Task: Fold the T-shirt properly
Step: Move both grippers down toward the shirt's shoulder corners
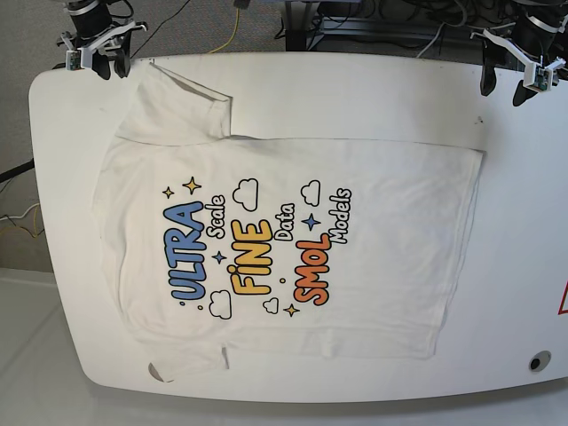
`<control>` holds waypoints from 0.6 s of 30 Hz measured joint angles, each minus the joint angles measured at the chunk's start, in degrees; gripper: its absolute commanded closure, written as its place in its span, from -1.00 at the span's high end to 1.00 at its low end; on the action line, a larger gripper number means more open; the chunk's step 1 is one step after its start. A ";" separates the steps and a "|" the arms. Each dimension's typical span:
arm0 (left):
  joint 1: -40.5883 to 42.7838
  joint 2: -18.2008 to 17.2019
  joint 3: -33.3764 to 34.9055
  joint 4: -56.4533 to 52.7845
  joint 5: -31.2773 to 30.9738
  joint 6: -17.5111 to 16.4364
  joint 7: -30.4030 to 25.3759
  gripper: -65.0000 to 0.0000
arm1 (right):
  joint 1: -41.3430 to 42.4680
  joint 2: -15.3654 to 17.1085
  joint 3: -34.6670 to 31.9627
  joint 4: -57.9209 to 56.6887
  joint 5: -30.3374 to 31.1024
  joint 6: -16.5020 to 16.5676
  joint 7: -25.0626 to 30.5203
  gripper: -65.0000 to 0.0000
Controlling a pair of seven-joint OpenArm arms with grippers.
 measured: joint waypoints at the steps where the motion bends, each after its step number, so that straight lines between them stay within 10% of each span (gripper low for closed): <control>1: -0.02 0.00 0.17 0.31 0.00 0.28 0.22 0.07 | 0.09 0.13 -0.09 0.07 0.50 -0.04 -0.04 -0.06; 8: 0.61 0.02 -0.11 2.84 0.85 0.24 1.99 0.01 | 1.49 2.08 -1.99 -0.92 6.62 -6.10 -2.95 0.10; 18: -0.20 -0.20 -0.28 3.56 0.44 0.26 1.33 -0.10 | 5.97 1.77 -0.22 -1.42 8.85 -4.90 -4.98 0.24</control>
